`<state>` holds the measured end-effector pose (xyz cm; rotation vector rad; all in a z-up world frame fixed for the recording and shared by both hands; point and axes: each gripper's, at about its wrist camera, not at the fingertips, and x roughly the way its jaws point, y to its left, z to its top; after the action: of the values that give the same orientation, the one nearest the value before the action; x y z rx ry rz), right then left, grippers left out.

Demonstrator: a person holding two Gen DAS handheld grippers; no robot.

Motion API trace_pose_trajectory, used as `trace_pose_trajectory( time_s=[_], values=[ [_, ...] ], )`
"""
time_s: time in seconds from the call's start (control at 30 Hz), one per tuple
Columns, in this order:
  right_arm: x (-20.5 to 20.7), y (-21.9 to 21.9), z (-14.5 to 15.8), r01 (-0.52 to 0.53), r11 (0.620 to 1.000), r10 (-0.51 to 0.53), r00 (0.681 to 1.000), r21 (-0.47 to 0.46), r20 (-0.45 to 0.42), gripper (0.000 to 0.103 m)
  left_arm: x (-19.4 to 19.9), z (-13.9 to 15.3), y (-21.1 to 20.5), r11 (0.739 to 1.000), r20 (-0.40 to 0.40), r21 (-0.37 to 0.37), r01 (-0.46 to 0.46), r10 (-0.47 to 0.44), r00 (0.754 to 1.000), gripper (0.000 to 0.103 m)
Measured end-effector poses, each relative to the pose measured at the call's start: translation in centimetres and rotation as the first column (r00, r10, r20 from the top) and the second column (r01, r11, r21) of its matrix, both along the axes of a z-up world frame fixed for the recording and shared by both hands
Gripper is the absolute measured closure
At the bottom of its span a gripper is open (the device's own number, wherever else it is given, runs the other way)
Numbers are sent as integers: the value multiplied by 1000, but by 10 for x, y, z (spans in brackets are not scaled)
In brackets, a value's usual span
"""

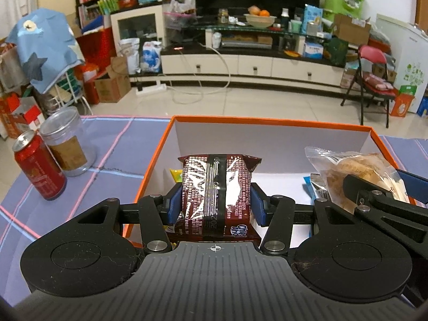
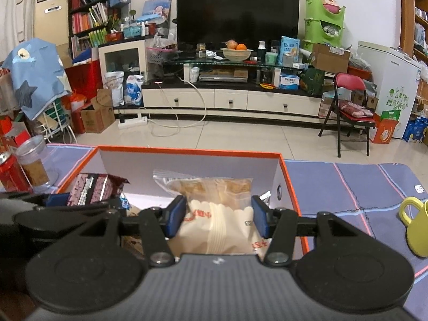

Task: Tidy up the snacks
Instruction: 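Lift both held snacks and carry them over the orange box, then open both grippers to drop the brown snack and pastry bag into the box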

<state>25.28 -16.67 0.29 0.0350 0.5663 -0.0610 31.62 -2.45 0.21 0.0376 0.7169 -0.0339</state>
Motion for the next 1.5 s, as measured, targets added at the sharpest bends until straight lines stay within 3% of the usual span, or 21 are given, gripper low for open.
trace_pose_trajectory(
  time_s=[1.5],
  values=[
    [-3,2,-5,-6,1000,6,1000,-10,-12,47,-2,7,-2,1000,9,12,-6,6,1000,68]
  ],
)
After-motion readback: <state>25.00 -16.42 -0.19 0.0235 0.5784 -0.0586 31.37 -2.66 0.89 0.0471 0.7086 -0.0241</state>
